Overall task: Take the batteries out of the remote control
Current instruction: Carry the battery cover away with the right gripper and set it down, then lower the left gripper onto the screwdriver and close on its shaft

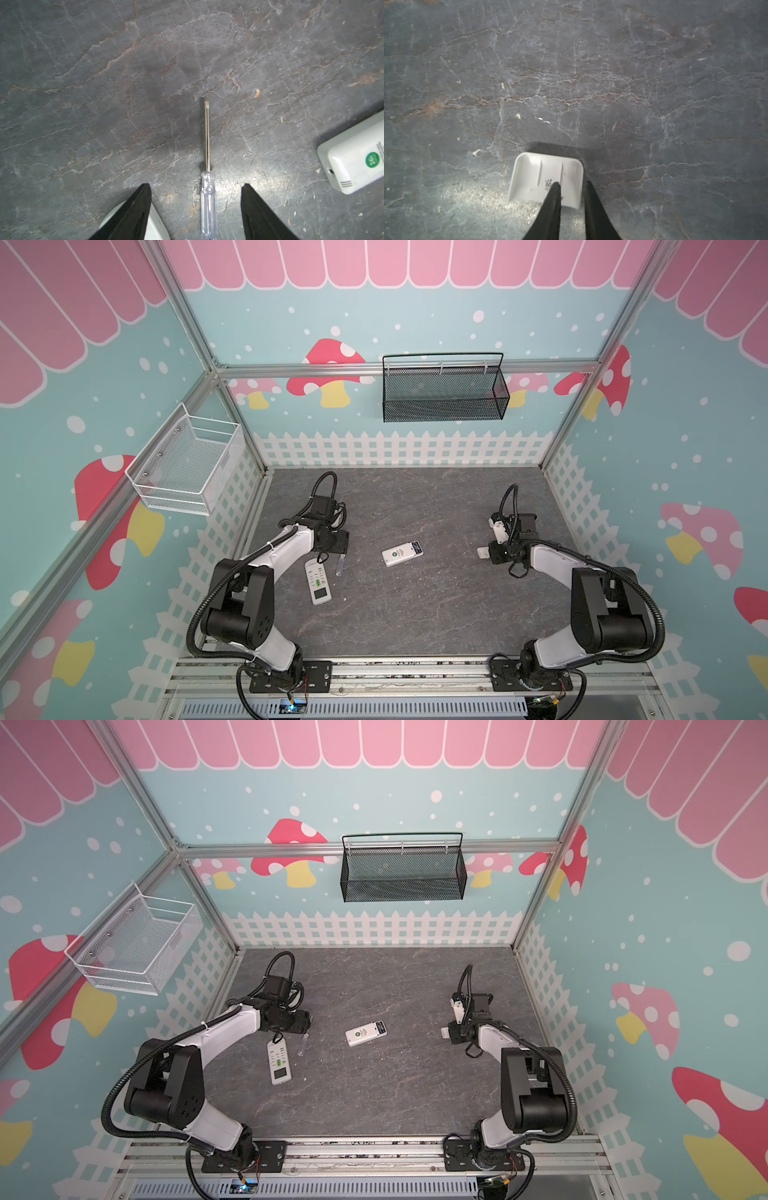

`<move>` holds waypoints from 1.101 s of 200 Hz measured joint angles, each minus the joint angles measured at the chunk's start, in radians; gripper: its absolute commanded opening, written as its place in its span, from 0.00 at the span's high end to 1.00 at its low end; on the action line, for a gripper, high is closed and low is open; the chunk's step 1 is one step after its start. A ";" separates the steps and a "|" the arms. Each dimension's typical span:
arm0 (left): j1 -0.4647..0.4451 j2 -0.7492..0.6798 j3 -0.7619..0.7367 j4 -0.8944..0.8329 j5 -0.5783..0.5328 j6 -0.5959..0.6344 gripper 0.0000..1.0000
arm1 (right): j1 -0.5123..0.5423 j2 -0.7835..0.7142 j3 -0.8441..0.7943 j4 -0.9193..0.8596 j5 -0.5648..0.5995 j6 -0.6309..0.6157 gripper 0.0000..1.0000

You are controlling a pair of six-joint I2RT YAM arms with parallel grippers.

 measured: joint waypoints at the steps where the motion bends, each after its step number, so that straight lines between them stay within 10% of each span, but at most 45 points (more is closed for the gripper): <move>1: 0.000 0.002 0.000 -0.001 0.000 0.000 0.32 | 0.000 -0.002 0.000 0.000 0.000 -0.004 0.67; 220: -0.054 0.233 0.117 -0.031 -0.034 -0.029 0.66 | 0.000 -0.367 -0.097 0.087 0.059 0.096 0.27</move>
